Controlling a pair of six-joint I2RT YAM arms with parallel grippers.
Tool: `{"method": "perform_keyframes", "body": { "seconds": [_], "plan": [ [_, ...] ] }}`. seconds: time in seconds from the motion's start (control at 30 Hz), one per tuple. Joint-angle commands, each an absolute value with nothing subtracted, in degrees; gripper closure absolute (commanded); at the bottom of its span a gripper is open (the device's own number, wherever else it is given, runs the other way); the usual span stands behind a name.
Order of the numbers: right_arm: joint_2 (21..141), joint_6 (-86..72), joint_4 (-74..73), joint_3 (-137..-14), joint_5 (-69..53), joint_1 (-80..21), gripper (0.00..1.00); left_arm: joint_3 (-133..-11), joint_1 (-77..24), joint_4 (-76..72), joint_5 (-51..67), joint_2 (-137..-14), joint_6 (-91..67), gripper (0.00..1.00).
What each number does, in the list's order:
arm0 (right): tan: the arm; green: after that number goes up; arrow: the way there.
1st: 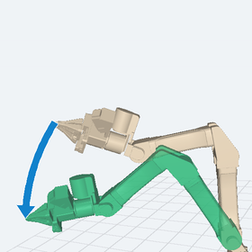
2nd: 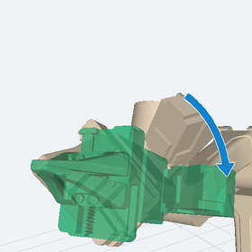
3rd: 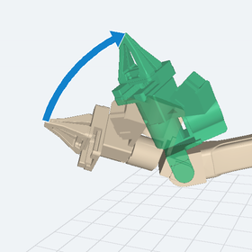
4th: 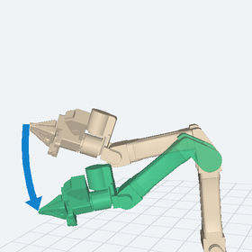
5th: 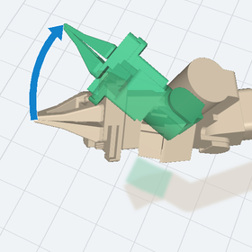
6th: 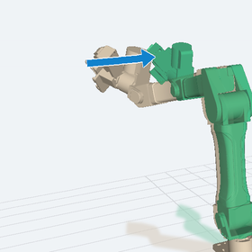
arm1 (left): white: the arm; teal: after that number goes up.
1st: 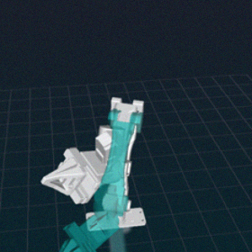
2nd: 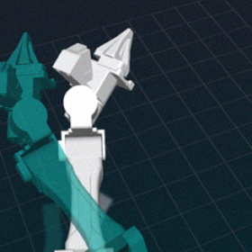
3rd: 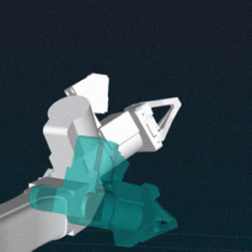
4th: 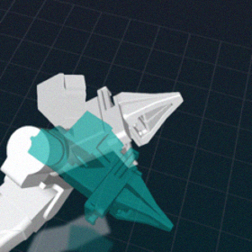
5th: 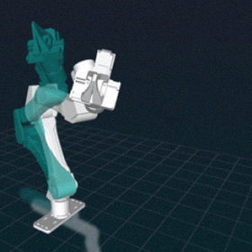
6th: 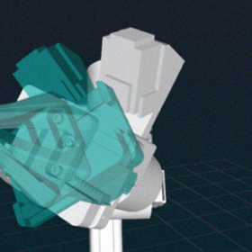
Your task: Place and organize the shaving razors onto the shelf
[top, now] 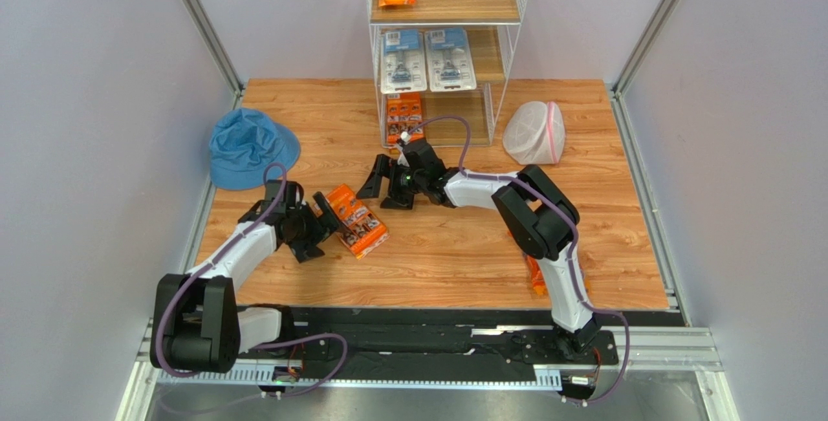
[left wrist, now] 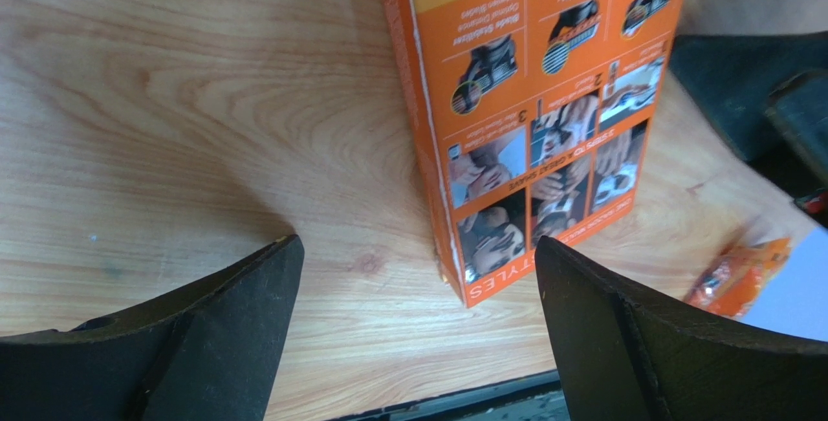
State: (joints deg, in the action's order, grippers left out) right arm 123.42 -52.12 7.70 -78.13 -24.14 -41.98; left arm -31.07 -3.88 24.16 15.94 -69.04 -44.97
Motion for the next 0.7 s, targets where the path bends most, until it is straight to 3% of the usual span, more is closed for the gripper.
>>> {"method": "perform_keyframes", "body": {
  "seconds": [0.0,0.47,0.67],
  "plan": [
    [124.5,-52.4,6.4,-75.7,-25.2,-43.4,0.11,-29.9,-1.9,17.1,18.1,-71.2,-48.2,0.02],
    [125.7,-59.4,16.4,-68.7,-29.7,-48.3,0.23,-37.3,-0.4,12.0,23.5,-82.3,-45.5,0.06],
    [125.8,-65.6,27.1,-63.7,-31.0,-49.0,0.25,-36.0,-2.0,1.0,34.0,-88.9,-47.7,0.11]
  ]
}}
